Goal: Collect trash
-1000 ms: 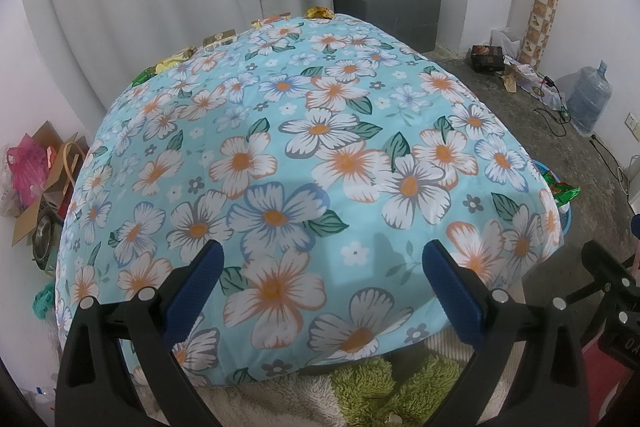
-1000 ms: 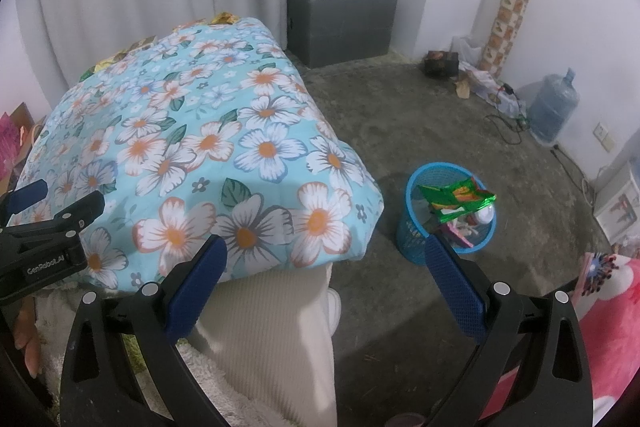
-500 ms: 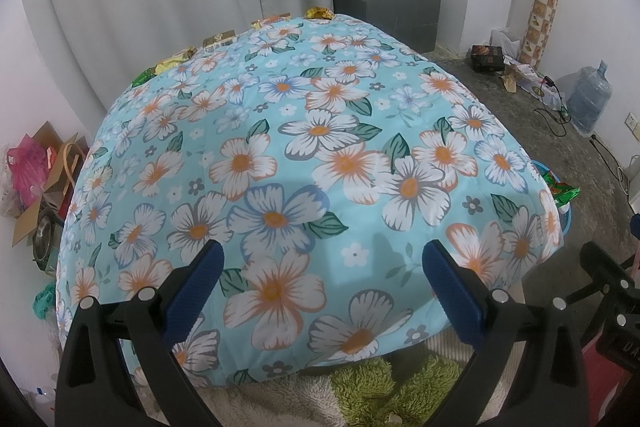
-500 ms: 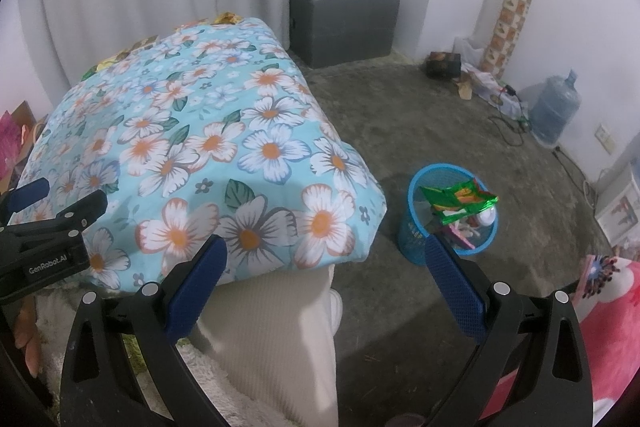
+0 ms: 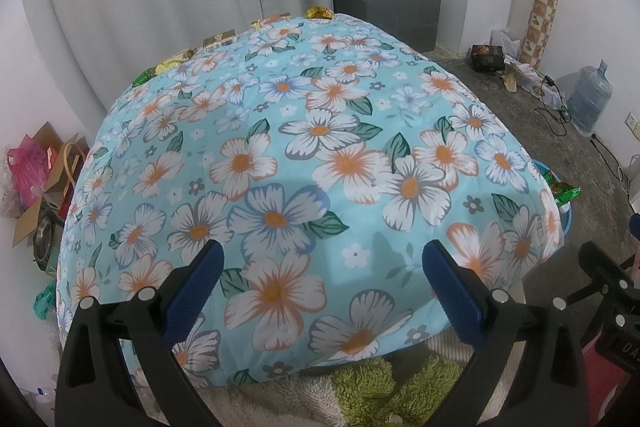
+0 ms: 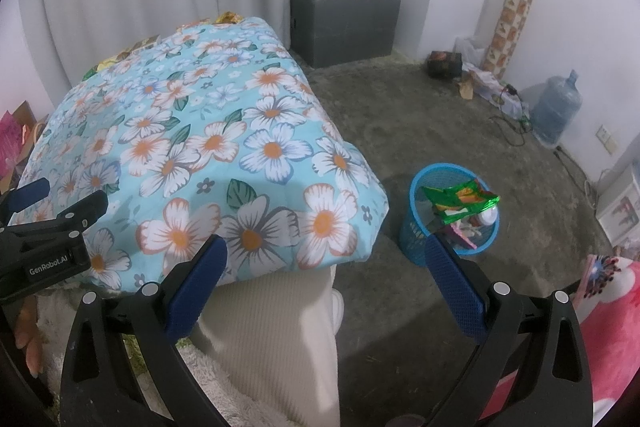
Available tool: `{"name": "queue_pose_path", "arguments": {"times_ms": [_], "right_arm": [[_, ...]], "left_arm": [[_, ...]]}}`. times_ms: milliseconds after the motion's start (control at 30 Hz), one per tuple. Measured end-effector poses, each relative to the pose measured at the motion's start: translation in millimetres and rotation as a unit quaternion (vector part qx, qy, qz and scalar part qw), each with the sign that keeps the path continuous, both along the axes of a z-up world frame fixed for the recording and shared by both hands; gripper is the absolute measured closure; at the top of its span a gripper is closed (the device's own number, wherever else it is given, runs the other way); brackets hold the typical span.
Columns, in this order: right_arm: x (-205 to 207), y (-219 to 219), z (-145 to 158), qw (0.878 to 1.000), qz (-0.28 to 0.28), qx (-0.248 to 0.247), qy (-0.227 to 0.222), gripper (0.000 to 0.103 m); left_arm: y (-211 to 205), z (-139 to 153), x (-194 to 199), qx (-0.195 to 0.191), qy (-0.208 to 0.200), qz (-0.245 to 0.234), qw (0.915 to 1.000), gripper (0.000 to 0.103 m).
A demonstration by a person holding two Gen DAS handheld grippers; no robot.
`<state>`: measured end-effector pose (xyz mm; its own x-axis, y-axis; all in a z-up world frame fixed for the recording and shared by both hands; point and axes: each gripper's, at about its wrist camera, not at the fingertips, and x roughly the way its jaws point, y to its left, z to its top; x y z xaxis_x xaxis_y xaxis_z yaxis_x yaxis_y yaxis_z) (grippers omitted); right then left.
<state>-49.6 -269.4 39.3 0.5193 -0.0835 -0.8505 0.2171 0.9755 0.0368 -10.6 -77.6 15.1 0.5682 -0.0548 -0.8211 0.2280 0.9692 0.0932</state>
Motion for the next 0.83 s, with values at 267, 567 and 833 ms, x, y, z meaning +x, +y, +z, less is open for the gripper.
{"name": "queue_pose_path", "arguments": {"times_ms": [267,567,833], "right_arm": [[-0.5,2.1,0.2,1.000,0.000,0.000,0.000,0.008],[-0.9,1.1,0.3,1.000,0.000,0.001,0.000,0.008],[-1.0,0.2,0.2,1.000,0.001,0.001,0.000,0.008]], "left_arm": [[0.2,-0.5,-0.3,0.000,0.000,-0.001,1.0000,0.006],[0.3,-0.8,0.3,0.000,0.001,-0.001,1.0000,0.006],[7.0,-2.5,-4.0,0.001,0.005,-0.001,1.0000,0.006]]}}
